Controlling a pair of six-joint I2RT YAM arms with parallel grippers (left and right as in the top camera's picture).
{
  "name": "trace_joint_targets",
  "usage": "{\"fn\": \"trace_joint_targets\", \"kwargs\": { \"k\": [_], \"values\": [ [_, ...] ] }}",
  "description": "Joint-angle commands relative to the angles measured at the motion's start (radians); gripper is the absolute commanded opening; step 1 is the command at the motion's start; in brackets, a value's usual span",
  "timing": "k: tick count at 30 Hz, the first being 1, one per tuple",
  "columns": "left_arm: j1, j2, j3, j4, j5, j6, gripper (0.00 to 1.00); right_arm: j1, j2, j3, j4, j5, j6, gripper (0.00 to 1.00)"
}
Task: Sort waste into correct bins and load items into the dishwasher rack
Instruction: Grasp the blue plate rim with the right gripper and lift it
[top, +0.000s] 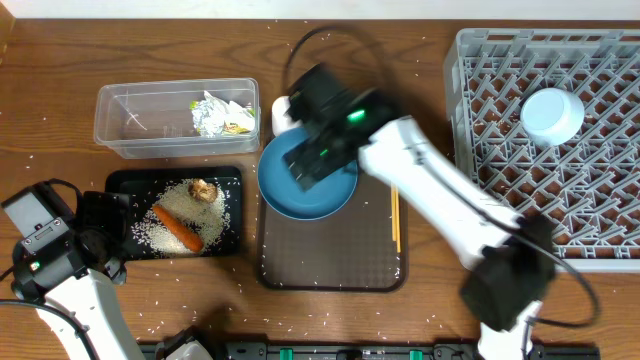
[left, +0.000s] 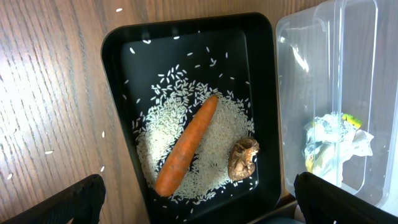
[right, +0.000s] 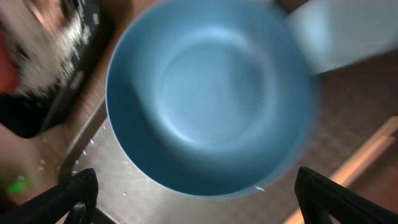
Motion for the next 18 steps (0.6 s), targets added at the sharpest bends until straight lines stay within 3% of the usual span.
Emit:
{"fn": "trace_joint_targets", "kwargs": {
  "k": [1,10,18],
  "values": [
    [0.003,-0.001,0.011,-0.003,-0.016,0.013,0.98,0.077,0.068,-0.002,-0.003,0.082,0.045,0.98],
    [0.003,-0.001,0.011,-0.003,-0.016,0.013,0.98,0.227,0.163,-0.002,0.029,0.082,0.007,0.99],
    [0.003,-0.001,0.011,-0.003,-0.016,0.013,0.98,0.258,0.238,-0.003,0.074,0.155,0.028,0.99]
  ]
}}
